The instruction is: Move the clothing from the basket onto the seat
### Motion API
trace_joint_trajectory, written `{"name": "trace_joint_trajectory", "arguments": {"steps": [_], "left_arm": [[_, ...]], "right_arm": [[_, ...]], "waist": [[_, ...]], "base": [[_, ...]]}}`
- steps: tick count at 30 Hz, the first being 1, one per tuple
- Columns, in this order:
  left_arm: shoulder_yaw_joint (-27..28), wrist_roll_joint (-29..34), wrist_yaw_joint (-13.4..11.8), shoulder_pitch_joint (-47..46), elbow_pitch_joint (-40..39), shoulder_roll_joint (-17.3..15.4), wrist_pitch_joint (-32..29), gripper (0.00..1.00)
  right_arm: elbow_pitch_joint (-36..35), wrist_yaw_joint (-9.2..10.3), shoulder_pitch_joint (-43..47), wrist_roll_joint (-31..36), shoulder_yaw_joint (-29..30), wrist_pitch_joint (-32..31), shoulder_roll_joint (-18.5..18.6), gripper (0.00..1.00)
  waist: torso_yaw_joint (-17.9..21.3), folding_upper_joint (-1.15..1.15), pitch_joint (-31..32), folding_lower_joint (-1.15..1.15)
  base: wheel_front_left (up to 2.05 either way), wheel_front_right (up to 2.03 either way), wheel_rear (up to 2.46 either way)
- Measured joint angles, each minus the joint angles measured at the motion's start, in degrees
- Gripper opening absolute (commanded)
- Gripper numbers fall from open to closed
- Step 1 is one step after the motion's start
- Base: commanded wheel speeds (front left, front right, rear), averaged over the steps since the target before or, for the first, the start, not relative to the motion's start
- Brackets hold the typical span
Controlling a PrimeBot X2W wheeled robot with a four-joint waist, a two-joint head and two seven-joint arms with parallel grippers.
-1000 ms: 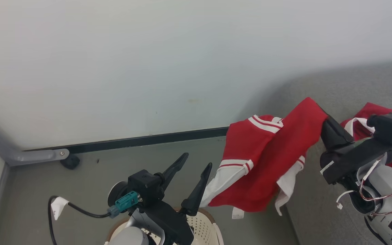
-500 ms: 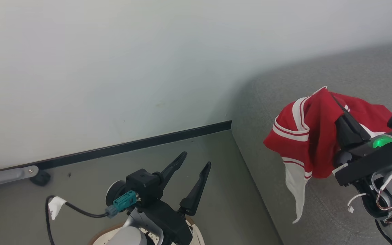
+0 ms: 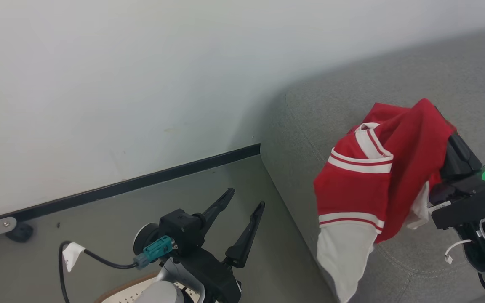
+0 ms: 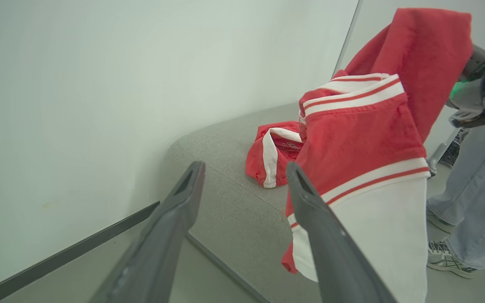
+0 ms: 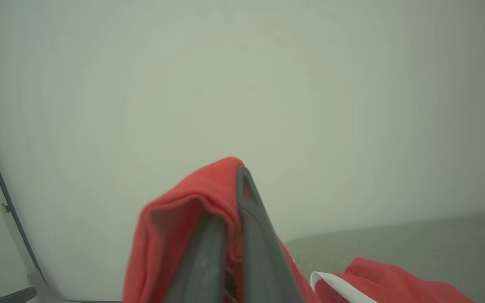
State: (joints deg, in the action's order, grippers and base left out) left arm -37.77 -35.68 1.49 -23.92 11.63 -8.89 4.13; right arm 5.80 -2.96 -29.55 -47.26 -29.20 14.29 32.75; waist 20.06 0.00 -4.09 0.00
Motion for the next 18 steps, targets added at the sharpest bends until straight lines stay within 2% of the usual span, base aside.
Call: {"name": "trace_joint_trajectory", "arguments": {"steps": [11, 18], "left_arm": [[-0.55, 0.02, 0.02, -0.07, -0.96, 0.08, -0.94, 1.0], [-0.64, 0.22, -0.04, -0.23, -2.08, -0.69, -1.88, 1.0]], "right_arm": [[-2.27, -0.08, 1.88, 1.0, 7.13, 0.01, 2.32, 0.0], [-2.48, -1.65, -1.9, 0.92, 13.65, 0.02, 5.49, 0.0]], "waist": [[0.92, 0.0, -1.63, 0.0], [0.61, 0.0, -3.71, 0.0]], "base": [[0.0, 0.0, 0.0], [0.0, 0.0, 0.0]]}}
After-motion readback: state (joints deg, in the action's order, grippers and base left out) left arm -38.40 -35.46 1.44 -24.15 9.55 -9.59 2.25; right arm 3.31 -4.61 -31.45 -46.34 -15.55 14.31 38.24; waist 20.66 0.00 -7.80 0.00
